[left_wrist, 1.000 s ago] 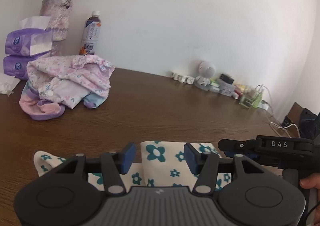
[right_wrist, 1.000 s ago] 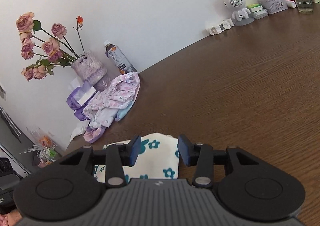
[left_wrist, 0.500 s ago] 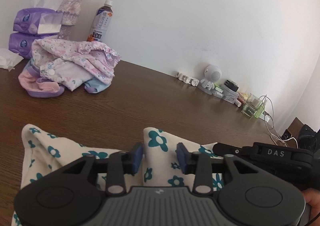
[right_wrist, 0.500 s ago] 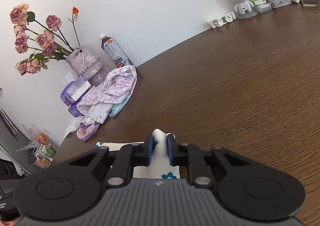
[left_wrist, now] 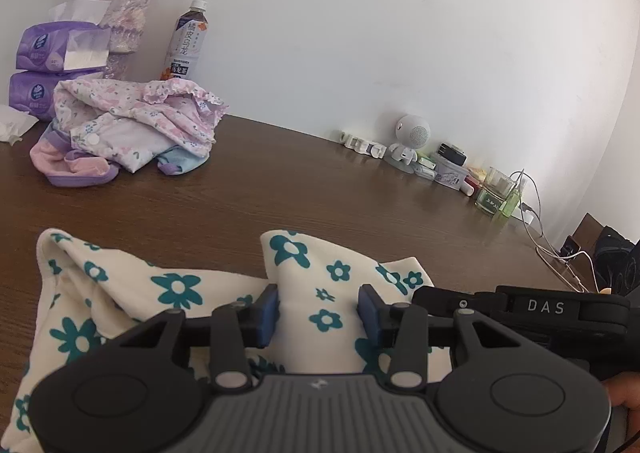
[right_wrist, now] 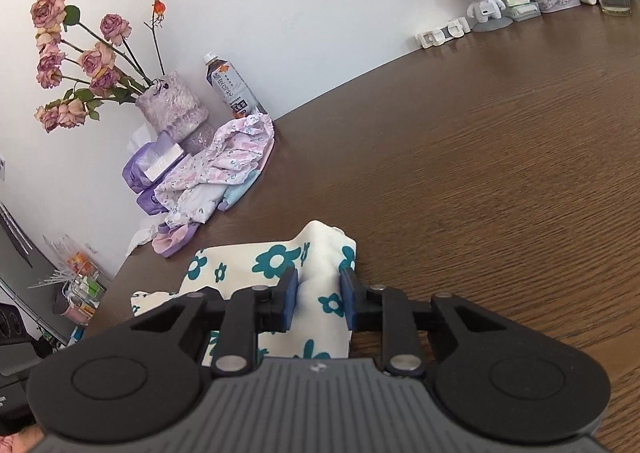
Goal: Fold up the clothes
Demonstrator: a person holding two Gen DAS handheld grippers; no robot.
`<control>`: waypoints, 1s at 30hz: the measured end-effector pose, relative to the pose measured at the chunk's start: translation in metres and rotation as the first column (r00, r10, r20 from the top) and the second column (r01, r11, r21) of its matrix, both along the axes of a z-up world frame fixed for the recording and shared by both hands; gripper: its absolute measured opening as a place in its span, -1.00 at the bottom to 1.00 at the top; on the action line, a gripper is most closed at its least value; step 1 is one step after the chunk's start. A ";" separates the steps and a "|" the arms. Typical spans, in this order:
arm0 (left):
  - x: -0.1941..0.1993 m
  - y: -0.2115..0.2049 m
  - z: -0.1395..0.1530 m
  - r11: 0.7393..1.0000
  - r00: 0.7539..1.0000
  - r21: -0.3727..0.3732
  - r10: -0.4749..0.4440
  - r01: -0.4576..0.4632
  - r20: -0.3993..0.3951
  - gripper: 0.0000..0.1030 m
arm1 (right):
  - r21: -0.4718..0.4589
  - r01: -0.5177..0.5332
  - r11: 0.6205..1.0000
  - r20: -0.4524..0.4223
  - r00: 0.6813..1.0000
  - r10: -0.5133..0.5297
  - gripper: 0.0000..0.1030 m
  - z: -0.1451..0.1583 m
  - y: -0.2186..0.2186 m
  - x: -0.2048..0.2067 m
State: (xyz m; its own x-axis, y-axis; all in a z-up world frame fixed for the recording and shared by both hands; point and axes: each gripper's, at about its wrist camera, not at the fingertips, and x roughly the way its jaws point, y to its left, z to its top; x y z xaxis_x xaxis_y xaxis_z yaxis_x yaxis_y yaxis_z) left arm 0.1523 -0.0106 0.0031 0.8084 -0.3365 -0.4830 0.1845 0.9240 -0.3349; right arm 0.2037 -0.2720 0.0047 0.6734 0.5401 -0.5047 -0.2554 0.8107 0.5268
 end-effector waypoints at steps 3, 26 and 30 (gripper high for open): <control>-0.012 0.000 0.004 1.000 0.999 0.018 0.023 -0.024 0.035 -0.11 | 0.029 0.015 0.999 0.001 1.000 -0.015 -0.42 0.002 -0.006 -0.004; -0.006 -0.002 0.020 0.997 0.994 0.063 0.037 -0.044 0.103 0.02 | 0.077 0.040 0.996 0.030 0.999 -0.042 -0.23 0.009 -0.017 -0.012; 0.013 -0.002 0.020 0.996 0.996 0.065 0.050 -0.055 0.075 -0.30 | 0.079 0.046 0.996 0.000 0.999 -0.046 -0.23 0.012 -0.011 0.008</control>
State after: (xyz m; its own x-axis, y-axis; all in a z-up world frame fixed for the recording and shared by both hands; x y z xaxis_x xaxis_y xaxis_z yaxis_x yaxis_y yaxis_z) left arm 0.1654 -0.0128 0.0235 0.8582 -0.2616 -0.4416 0.1569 0.9529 -0.2597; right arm 0.2119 -0.2832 0.0168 0.6996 0.5463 -0.4606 -0.2197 0.7778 0.5888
